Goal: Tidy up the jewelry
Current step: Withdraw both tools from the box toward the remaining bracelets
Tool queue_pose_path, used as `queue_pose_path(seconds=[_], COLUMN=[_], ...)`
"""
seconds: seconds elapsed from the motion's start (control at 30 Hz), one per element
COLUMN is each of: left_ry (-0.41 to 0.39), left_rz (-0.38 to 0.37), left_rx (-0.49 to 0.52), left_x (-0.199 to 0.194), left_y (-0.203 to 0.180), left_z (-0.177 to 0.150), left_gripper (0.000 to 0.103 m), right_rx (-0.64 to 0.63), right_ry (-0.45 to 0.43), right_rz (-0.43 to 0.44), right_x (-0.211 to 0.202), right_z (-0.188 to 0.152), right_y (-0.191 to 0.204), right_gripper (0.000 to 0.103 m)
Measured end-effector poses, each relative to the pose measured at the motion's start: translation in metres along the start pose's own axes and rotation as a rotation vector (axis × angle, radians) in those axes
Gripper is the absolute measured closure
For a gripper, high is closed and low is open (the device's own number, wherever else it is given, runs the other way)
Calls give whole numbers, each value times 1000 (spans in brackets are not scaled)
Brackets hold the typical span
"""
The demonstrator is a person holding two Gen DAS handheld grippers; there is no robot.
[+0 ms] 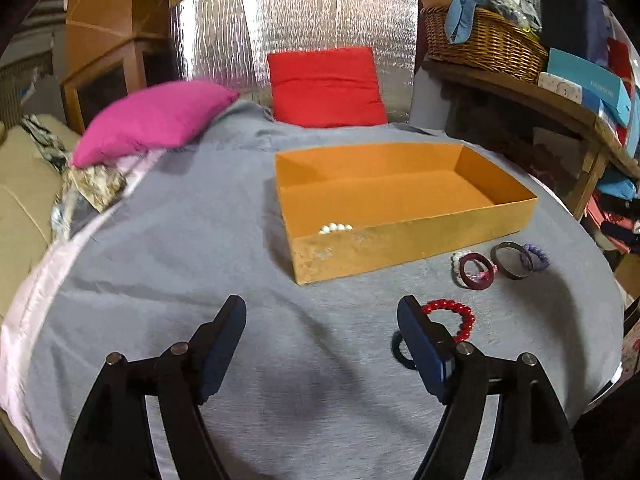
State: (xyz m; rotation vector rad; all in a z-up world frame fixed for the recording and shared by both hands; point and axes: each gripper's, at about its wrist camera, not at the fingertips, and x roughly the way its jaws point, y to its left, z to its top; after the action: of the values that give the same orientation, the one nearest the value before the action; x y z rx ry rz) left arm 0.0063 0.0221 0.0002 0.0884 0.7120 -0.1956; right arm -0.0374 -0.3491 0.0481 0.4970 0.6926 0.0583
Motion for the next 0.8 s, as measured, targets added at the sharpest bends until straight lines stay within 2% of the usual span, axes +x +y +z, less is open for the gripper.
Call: queue_pose_path(seconds=[0.1,0.2,0.4,0.53,0.63,0.8], left_ry=[16,37,88,141,167,202], left_rz=[3,-37,-86,-125,-160,-169], left_rx=[26,59,147,178,171,150], left_x=[8,13,20,23,23,28], left_y=[-14,-31,-60,-64,-61,-51], left_z=[-1,-2,-8,-16,-21,-29], left_gripper=[24,24,24,24,24,24], right_rx=[21,57,52,90,86,48], right_ry=[-4,29,61,128,184,244], right_rz=[35,74,54,76,83,116], right_x=[6,15,24,36,49,66], right_z=[-9,-14,-18,-24,-31,-44], right_y=[-9,-15,-22,-30,-24,-3], right_gripper=[31,31,31,31,32,32])
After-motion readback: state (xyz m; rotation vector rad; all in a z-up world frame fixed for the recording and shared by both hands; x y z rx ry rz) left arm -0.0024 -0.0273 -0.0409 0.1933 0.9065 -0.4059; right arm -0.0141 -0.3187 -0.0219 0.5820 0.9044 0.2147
